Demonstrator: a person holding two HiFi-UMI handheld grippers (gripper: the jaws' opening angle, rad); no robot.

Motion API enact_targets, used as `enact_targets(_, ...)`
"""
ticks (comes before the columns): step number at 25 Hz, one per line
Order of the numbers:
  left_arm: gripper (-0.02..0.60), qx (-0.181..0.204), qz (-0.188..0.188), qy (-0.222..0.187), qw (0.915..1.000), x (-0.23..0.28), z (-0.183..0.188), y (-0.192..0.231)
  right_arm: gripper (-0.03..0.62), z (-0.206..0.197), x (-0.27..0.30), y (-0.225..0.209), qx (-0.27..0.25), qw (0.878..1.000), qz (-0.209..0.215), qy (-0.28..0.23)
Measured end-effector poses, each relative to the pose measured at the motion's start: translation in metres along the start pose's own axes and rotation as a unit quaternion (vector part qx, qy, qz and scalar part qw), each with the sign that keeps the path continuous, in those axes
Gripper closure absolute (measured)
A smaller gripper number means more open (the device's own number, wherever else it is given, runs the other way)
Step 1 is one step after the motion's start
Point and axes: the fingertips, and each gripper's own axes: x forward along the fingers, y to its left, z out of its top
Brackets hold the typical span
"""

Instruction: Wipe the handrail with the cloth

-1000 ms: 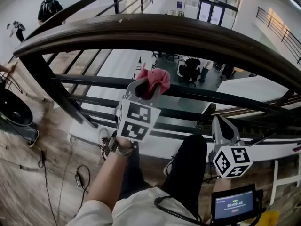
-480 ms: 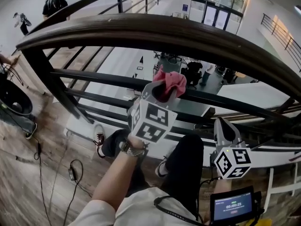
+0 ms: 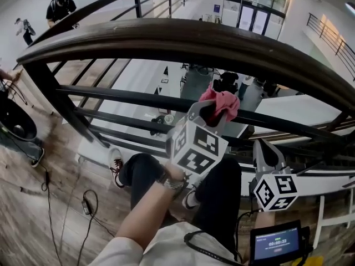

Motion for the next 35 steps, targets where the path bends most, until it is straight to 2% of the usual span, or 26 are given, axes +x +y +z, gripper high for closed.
enact_targets(8, 0.505, 0.062, -0.006, -0.008, 0.998, -0.002, 0.001, -0.007, 0.591, -0.004, -0.002, 0.009, 0.009, 1.0, -0.026, 0.007)
enact_targets(11, 0.505, 0.067, -0.008, -0.014, 0.9976, -0.006, 0.0, -0.004, 0.592, -0.002, -0.003, 0.016, 0.013, 0.999, -0.037, 0.006)
enact_targets(17, 0.505, 0.027, -0.03, -0.02, 0.999, -0.024, -0.013, 0.014, 0.591, 0.001, -0.003, 0.043, 0.011, 0.999, -0.05, 0.003)
enact_targets(22, 0.505, 0.027, -0.046, -0.019, 0.9984, -0.033, -0.025, 0.03, 0.591, 0.006, 0.01, 0.069, 0.007, 0.998, -0.056, 0.0)
enact_targets(28, 0.505, 0.009, -0.044, -0.027, 0.9986, -0.044, -0.028, 0.047, 0.591, 0.009, 0.015, 0.089, 0.006, 0.998, -0.059, 0.0)
enact_targets(35, 0.505, -0.016, -0.036, -0.026, 0.9989, -0.068, -0.049, 0.09, 0.591, 0.001, 0.032, 0.12, 0.009, 0.998, -0.059, 0.0)
